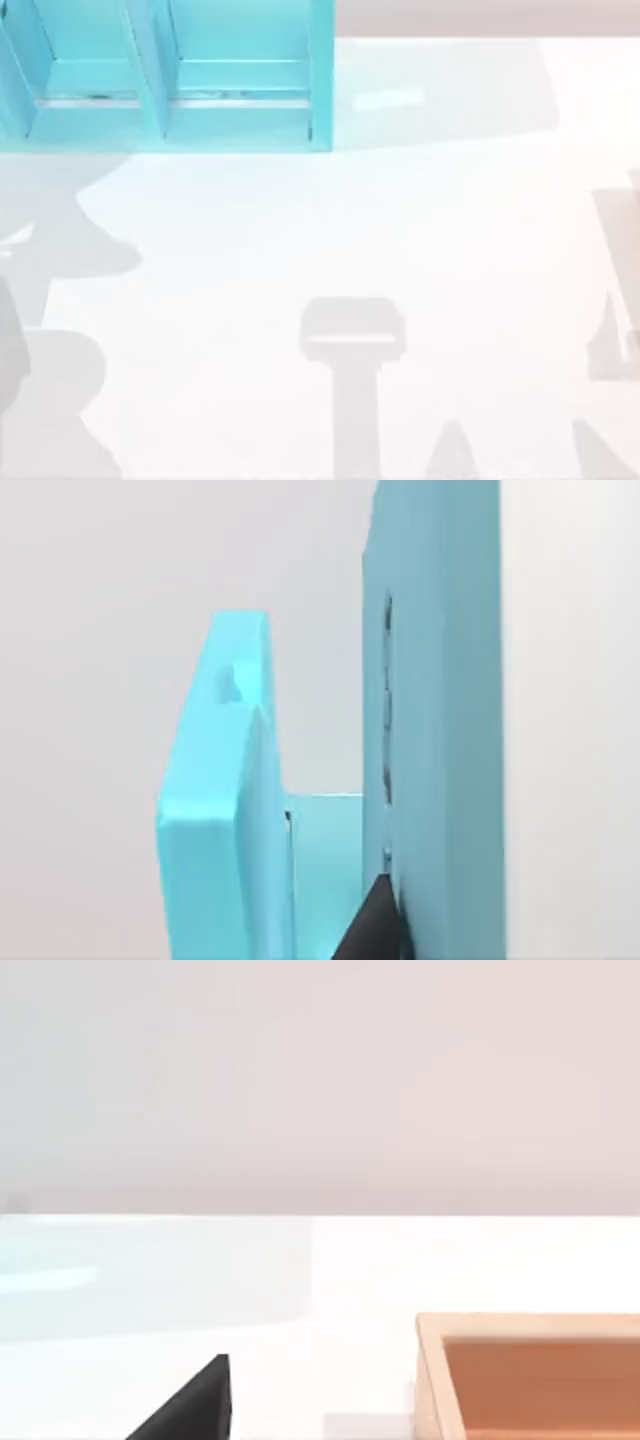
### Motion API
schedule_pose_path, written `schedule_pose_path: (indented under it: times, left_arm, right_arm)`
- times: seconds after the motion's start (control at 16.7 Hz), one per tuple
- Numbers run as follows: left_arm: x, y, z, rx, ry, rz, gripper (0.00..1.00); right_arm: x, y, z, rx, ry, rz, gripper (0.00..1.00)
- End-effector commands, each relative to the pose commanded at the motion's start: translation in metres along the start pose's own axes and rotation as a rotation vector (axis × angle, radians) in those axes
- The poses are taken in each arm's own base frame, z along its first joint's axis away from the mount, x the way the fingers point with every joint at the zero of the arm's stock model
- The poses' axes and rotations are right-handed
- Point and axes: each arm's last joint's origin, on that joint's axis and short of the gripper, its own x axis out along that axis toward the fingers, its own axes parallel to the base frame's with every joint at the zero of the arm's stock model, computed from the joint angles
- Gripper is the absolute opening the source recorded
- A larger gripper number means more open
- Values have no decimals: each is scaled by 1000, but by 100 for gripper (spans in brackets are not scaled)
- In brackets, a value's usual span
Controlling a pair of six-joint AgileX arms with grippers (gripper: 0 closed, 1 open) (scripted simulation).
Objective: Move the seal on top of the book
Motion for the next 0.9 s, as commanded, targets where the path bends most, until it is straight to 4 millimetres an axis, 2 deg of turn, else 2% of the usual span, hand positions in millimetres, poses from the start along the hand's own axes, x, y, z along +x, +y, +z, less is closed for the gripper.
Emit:
schedule_pose_path:
  times: [0.18, 0.3, 0.42, 0.66, 0.9]
  left_arm:
    - [-50, -9, 31, 4, -2, -2, 0]
    - [-75, -16, 39, -2, 7, -4, 0]
    - [-90, -21, 41, -12, 18, -5, 0]
    - [-94, -22, 41, -15, 22, -6, 0]
    - [-89, -25, 35, -55, 42, 3, 0]
  right_arm:
    - [0, 0, 0, 0, 0, 0, 100]
    - [0, 0, 0, 0, 0, 0, 100]
    - [0, 0, 0, 0, 0, 0, 100]
    - [0, 0, 0, 0, 0, 0, 100]
    - [0, 0, 0, 0, 0, 0, 100]
